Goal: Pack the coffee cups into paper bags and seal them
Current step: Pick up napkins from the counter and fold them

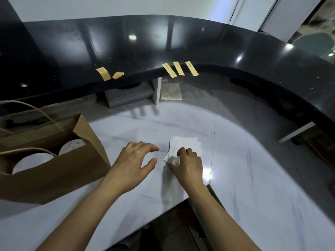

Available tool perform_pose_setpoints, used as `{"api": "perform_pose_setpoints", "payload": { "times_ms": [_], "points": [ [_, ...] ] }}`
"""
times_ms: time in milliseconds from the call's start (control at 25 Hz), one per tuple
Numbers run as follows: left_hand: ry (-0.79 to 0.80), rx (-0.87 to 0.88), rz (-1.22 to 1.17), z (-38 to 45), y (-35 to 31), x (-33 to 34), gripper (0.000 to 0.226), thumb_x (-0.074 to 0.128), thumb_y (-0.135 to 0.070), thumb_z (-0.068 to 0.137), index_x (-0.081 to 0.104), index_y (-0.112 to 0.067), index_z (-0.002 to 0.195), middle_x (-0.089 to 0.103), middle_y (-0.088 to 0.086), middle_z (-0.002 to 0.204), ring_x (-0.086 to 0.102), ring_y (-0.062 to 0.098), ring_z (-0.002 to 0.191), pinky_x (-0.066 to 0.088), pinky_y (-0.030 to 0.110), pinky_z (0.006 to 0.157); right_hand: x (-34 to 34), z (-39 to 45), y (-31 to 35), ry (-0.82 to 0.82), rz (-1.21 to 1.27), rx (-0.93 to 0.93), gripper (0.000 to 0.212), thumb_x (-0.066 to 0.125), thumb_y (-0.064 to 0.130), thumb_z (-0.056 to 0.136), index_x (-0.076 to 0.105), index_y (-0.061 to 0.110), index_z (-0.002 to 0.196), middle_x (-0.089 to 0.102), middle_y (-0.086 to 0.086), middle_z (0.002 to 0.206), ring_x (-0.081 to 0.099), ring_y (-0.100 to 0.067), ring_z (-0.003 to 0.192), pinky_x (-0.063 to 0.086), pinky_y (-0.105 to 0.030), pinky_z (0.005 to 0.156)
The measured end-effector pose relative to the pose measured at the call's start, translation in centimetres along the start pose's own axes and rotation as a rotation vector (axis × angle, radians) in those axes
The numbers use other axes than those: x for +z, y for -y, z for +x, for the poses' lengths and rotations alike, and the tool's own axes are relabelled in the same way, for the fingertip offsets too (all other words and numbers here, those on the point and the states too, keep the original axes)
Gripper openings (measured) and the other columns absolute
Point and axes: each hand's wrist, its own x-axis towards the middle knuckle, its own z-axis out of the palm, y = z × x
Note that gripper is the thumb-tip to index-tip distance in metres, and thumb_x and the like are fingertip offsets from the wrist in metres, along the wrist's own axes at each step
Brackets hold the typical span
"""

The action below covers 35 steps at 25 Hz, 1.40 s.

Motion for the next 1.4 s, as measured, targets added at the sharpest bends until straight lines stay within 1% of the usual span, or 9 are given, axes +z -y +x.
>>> {"api": "perform_pose_setpoints", "payload": {
  "times_ms": [200,400,520,640,760,920,1080,1200,1400],
  "points": [
    [-0.004,-0.017,-0.002,0.1,0.5,0.1,0.03,0.055,-0.036,0.099,0.058,-0.035,0.128,0.058,-0.02,0.122,0.042,0.008,0.119,0.036,0.03,0.103,0.7,0.0,-0.4,0.028,-0.077,-0.009,0.019,0.055,0.031,0.097,0.064,0.017,0.105,0.063,-0.001,0.103,0.056,-0.025,0.094,0.038,-0.034,0.081],
    [-0.001,-0.023,-0.008,0.0,0.6,0.3,0.03,0.055,-0.036,0.099,0.058,-0.035,0.128,0.058,-0.02,0.121,0.042,0.007,0.118,0.035,0.027,0.102,0.2,0.3,-0.6,0.002,-0.059,0.003,0.024,0.046,0.023,0.102,0.065,0.012,0.094,0.064,-0.004,0.088,0.053,-0.028,0.081,0.029,-0.035,0.071],
    [0.002,-0.025,-0.009,0.1,0.6,0.3,0.03,0.054,-0.037,0.099,0.057,-0.035,0.129,0.058,-0.02,0.121,0.043,0.008,0.118,0.035,0.027,0.102,-0.2,0.1,-0.7,-0.043,0.018,0.008,0.015,0.048,0.007,0.097,0.063,0.01,0.102,0.063,-0.008,0.077,0.048,-0.029,0.07,0.028,-0.035,0.069],
    [0.004,-0.029,-0.012,0.0,0.7,0.4,0.03,0.054,-0.037,0.099,0.058,-0.035,0.129,0.058,-0.02,0.122,0.044,0.009,0.118,0.036,0.029,0.102,0.1,0.0,-0.7,-0.016,-0.058,-0.073,0.043,0.049,-0.009,0.085,0.06,0.01,0.121,0.058,-0.007,0.071,0.047,-0.03,0.065,0.033,-0.037,0.068],
    [0.009,-0.035,-0.01,-0.3,0.8,0.5,0.03,0.054,-0.037,0.099,0.058,-0.034,0.129,0.058,-0.02,0.123,0.043,0.009,0.119,0.035,0.029,0.103,0.6,-0.2,-0.7,0.065,-0.088,-0.124,0.04,0.051,0.001,0.09,0.055,0.013,0.128,0.061,-0.004,0.08,0.053,-0.029,0.074,0.039,-0.037,0.074],
    [0.0,-0.043,-0.004,-0.5,0.9,0.3,0.031,0.055,-0.036,0.1,0.058,-0.033,0.13,0.058,-0.019,0.124,0.044,0.01,0.119,0.035,0.028,0.102,0.8,-0.7,-0.5,0.044,-0.02,-0.14,0.024,0.066,0.03,0.093,0.063,0.01,0.106,0.064,-0.006,0.091,0.058,-0.03,0.084,0.044,-0.04,0.078],
    [-0.003,-0.048,-0.006,-0.9,0.9,0.1,0.03,0.054,-0.037,0.1,0.058,-0.034,0.13,0.058,-0.02,0.125,0.043,0.009,0.12,0.035,0.027,0.101,0.7,-0.8,-0.2,-0.012,-0.056,-0.182,0.019,0.067,0.023,0.095,0.066,0.007,0.086,0.063,-0.009,0.083,0.057,-0.034,0.076,0.039,-0.037,0.07],
    [-0.011,-0.055,-0.004,-1.1,1.0,0.0,0.03,0.054,-0.038,0.1,0.058,-0.034,0.129,0.058,-0.02,0.125,0.043,0.009,0.119,0.035,0.027,0.101,0.2,-0.5,-0.4,0.025,-0.084,-0.149,0.027,0.054,0.028,0.102,0.071,0.012,0.088,0.066,-0.004,0.087,0.057,-0.03,0.08,0.037,-0.036,0.073],
    [0.004,-0.06,-0.006,-1.2,0.7,0.2,0.031,0.054,-0.037,0.1,0.058,-0.034,0.13,0.057,-0.019,0.126,0.043,0.009,0.121,0.035,0.027,0.102,-0.5,-0.4,-0.6,0.077,-0.129,-0.189,0.035,0.046,0.023,0.104,0.071,0.014,0.082,0.061,-0.003,0.084,0.047,-0.026,0.071,0.026,-0.034,0.067]
  ]
}}
